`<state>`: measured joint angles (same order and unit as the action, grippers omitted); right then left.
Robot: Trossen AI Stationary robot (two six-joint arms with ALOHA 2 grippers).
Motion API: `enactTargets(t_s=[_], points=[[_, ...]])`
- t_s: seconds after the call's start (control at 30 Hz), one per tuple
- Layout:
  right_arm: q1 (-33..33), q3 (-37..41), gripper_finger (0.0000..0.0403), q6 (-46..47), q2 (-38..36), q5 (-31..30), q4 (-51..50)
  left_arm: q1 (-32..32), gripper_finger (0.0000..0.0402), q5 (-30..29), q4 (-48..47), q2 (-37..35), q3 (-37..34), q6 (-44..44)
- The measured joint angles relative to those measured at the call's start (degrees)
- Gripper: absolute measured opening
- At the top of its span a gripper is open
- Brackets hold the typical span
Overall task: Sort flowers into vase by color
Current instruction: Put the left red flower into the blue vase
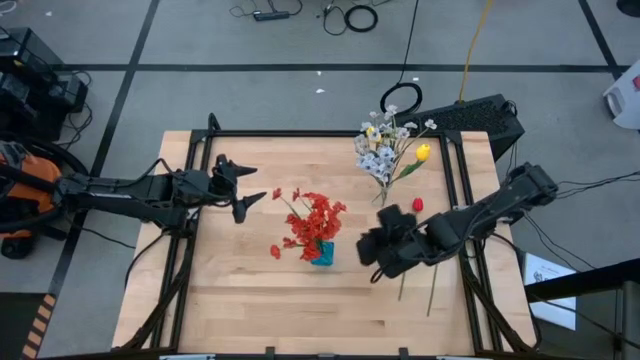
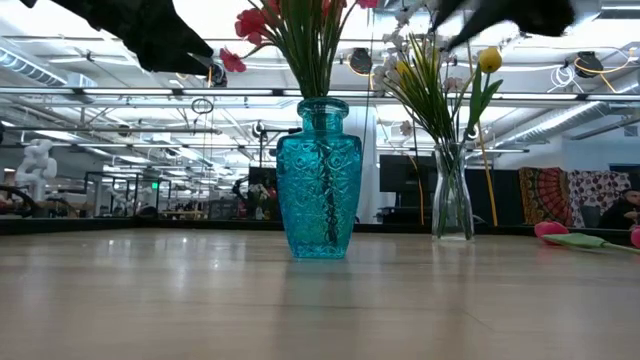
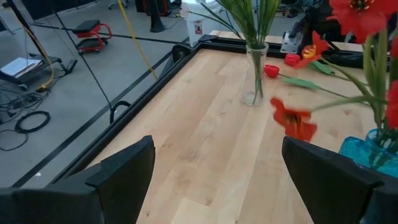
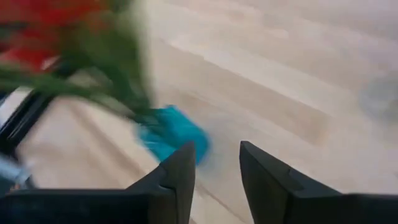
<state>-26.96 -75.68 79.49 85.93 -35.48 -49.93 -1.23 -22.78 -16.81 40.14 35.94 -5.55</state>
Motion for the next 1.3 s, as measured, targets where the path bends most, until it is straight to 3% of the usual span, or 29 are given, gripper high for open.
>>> enactTargets(t_s=[0.27, 0.37, 0.47, 0.83, 1.03, 1.3], points=[[0.0, 0.0, 0.0096, 29.4, -0.9, 10.4, -23.4, 0.0, 0.0354, -0.5, 0.0, 0.0, 0.0, 0.0], [0.3, 0.0, 0.0102, 33.8, 0.6, 15.4, -28.4, 0.0, 0.0354, -0.7, 0.0, 0.0, 0.0, 0.0], [0.4, 0.2, 0.0115, 35.5, 2.1, 16.6, -31.3, 0.0, 0.0354, -0.8, 0.0, 0.2, 0.0, 0.0], [4.2, 15.1, 0.0172, 35.4, 2.3, 29.8, -19.2, 0.0, 0.0354, -0.8, 0.0, 1.6, 0.0, 0.0], [6.5, 22.9, 0.0179, 34.0, 1.8, 30.0, -12.6, 0.0, 0.0354, -0.8, 0.2, 2.2, 0.0, 0.0], [10.9, 31.3, 0.0159, 32.1, 1.8, 31.2, -4.3, 0.0, 0.0354, -0.8, 0.0, 3.7, 0.0, 0.0]])
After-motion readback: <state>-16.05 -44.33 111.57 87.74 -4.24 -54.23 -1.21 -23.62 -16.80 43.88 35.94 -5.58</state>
